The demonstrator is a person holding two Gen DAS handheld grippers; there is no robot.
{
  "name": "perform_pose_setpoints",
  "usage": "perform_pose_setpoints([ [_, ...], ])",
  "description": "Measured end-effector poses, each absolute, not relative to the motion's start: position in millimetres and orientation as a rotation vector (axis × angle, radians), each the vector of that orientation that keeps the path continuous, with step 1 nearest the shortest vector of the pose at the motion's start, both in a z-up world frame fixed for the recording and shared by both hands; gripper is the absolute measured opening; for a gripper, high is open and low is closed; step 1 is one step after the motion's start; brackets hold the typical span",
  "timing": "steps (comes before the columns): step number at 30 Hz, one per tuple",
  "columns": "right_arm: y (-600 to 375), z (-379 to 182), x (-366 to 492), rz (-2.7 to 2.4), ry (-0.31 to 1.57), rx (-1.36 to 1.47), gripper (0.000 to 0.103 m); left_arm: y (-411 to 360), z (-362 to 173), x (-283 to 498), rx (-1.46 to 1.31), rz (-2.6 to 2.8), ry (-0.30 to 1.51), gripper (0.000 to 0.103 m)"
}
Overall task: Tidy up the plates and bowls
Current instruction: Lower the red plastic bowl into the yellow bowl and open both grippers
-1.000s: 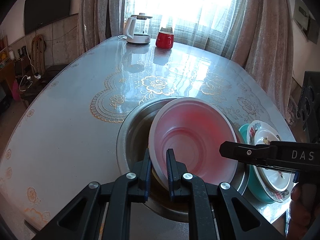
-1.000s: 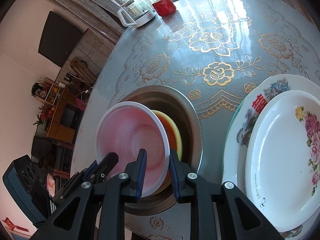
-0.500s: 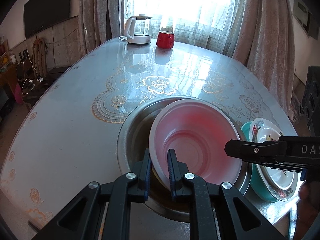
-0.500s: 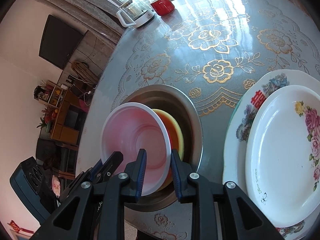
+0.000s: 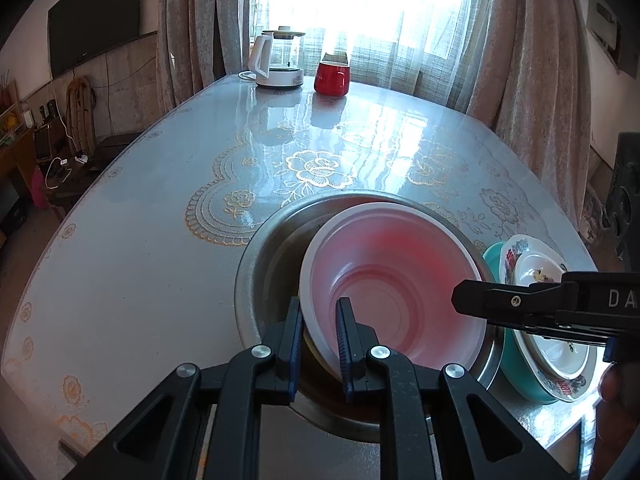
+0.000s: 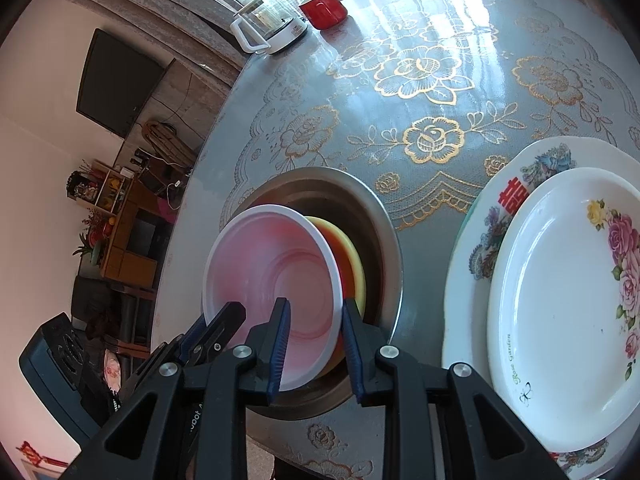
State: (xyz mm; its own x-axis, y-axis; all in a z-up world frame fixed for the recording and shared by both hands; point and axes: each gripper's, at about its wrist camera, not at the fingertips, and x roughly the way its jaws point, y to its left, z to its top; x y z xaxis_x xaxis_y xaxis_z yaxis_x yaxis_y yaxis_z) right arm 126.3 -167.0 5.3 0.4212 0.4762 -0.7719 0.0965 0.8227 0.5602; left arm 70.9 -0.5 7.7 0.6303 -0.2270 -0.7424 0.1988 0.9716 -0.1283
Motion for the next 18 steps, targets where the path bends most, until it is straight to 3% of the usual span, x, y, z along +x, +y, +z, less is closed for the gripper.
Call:
perform_pose_setpoints([
  [6,-170,4,126,0.250,1.125,0.603,0.027,1,8,72,-0.050,-0.252,0.860,0.019],
  [18,-170,32,120,0.232,0.980,0.517,0.031,25,30,72,-0.127,-0.202,0.763,0.048],
])
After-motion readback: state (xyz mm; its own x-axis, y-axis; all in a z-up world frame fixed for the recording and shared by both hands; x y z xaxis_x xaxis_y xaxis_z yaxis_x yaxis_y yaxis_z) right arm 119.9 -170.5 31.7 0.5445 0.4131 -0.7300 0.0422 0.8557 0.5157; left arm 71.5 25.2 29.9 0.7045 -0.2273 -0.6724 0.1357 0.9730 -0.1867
